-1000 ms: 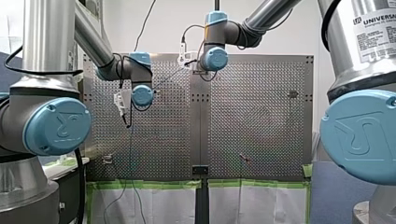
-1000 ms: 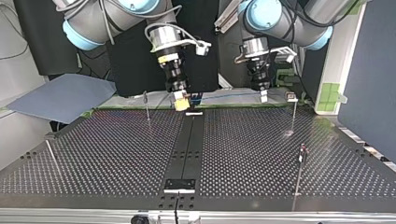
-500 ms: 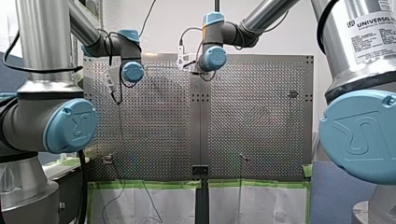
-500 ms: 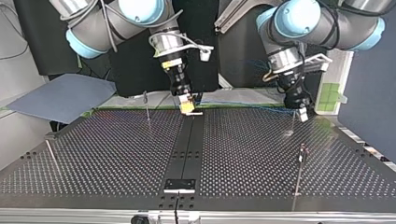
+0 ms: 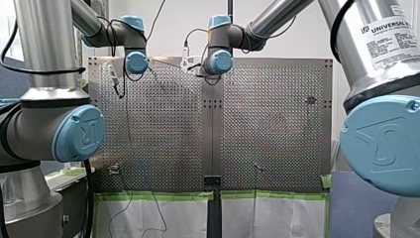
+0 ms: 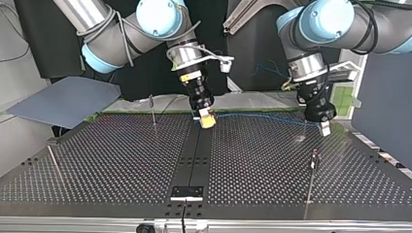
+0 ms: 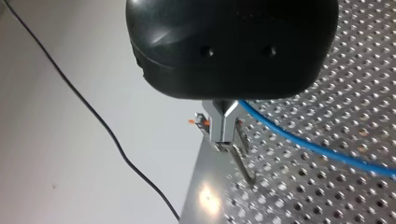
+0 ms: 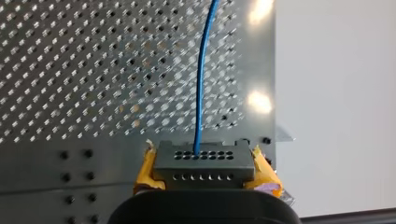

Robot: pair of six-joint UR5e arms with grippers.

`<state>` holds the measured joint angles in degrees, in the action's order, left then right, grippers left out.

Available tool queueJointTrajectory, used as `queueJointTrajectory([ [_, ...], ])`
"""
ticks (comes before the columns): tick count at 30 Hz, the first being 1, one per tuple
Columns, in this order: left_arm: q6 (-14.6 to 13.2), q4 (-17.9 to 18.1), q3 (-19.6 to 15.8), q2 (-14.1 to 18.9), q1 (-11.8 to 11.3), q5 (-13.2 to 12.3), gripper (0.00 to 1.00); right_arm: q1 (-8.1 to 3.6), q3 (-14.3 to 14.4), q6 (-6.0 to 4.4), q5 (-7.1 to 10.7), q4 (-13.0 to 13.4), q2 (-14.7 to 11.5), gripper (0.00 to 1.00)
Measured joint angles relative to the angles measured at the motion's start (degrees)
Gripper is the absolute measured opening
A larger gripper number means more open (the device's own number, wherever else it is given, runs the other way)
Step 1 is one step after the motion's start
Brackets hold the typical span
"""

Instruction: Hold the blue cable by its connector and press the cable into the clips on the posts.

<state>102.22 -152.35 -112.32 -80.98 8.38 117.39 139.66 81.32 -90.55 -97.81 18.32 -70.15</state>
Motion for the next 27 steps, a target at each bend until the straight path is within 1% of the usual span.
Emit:
queueJointTrajectory([
  [4,0.06,-2.15,0.21,-0.26,-0.88,-0.21,0.0,0.49,-2.04,-0.36,0.08,-0.01,0.39,0.0],
  [8,0.49,-4.02,0.31,-0.3,-2.53,-1.13,0.0,0.9,-3.59,-0.52,0.03,-0.02,0.54,0.0],
  [11,0.64,-4.53,0.34,-0.26,-3.98,-2.41,0.0,1.05,-4.42,-0.97,0.13,-0.01,0.81,0.0],
  [15,0.62,-4.63,0.54,-0.26,-6.12,-4.49,0.0,1.27,-5.17,-2.13,0.69,0.04,1.39,0.0],
  [18,0.57,-4.69,1.14,-0.35,-7.76,-6.13,0.0,1.37,-5.4,-2.52,0.88,0.05,1.6,0.0],
  [22,0.74,-4.96,2.36,-0.91,-10.0,-8.39,0.0,2.1,-6.8,-3.17,0.87,0.06,2.69,0.0],
  [24,0.85,-5.13,3.16,-1.39,-10.88,-9.61,0.0,2.37,-7.58,-3.44,0.86,0.06,3.1,0.0],
  [27,0.93,-5.36,4.4,-2.24,-11.42,-10.87,0.0,2.54,-8.4,-3.84,0.81,0.04,3.43,0.0],
])
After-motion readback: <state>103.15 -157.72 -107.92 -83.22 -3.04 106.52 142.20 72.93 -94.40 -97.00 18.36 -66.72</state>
